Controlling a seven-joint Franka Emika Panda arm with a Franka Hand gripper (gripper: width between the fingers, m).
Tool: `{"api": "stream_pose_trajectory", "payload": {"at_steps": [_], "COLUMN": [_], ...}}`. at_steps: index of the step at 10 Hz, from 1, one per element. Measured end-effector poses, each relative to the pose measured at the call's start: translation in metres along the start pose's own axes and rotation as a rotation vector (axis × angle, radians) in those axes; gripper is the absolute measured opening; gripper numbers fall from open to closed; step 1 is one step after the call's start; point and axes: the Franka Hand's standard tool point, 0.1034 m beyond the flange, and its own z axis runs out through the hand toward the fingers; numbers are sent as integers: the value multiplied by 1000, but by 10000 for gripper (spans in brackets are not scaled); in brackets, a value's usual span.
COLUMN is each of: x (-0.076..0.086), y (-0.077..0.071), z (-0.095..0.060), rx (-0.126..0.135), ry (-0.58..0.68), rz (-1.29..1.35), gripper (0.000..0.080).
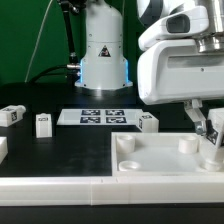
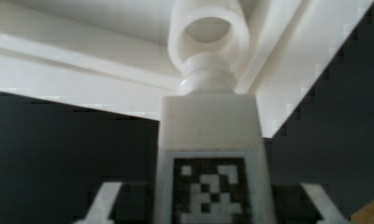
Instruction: Assemble one leg
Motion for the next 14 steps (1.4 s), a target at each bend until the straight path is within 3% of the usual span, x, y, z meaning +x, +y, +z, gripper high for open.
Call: {"api": "stream_pose_trajectory", "payload": {"at_steps": [14], "x": [-4], "y": [-3], "z": [-2], "rx": [-2], "ry": [28], "rz": [-18], "gripper": [291]}}
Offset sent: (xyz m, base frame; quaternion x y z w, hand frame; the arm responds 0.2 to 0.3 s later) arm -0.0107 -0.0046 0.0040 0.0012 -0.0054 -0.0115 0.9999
